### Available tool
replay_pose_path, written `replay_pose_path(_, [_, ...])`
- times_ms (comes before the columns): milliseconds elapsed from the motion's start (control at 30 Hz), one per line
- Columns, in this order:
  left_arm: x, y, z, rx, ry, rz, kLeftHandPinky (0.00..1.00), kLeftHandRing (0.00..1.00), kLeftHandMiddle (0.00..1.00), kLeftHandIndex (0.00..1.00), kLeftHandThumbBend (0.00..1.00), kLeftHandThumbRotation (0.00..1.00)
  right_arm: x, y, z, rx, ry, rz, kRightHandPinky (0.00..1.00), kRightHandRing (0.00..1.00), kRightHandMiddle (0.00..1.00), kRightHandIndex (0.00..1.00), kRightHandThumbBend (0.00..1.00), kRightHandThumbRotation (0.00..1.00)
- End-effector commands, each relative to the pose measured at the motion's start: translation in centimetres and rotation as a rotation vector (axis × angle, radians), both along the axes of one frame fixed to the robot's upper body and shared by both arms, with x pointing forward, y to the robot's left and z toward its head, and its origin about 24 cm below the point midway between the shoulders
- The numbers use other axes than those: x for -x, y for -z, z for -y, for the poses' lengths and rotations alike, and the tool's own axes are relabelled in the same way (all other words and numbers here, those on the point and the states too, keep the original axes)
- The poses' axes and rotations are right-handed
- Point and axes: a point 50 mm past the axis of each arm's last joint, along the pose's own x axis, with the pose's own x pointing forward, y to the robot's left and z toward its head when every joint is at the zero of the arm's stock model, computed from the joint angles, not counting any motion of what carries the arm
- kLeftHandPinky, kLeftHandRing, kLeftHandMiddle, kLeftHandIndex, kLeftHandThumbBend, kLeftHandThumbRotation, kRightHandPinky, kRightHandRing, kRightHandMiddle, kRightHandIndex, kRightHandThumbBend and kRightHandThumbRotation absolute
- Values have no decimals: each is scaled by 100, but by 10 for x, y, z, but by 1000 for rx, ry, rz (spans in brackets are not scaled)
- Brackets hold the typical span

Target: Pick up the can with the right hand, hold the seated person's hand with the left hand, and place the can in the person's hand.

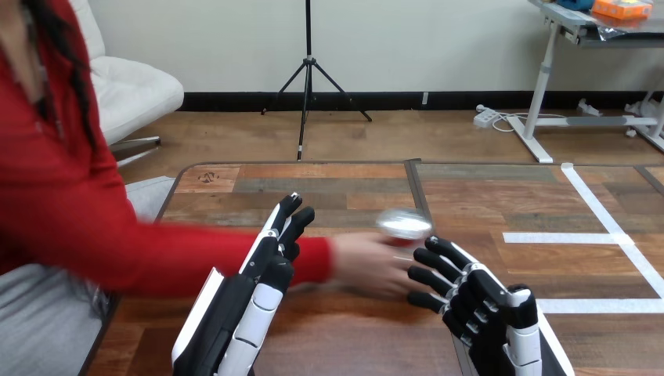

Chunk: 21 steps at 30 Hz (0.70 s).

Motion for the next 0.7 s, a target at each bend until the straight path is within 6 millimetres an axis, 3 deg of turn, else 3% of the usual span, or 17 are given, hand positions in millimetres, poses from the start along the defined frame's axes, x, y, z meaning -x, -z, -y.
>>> replay_pose_path(0, [-8,-9,0,6,0,75,100,99,96,98,63,100,-6,-17,-5,-20,20,110,79,85,87,86,86,100])
replay_pose_path(667, [-11,-10,-6,17,-34,67,100,99,93,95,59,100,0,-13,-5,-3,31,104,85,87,88,87,86,100])
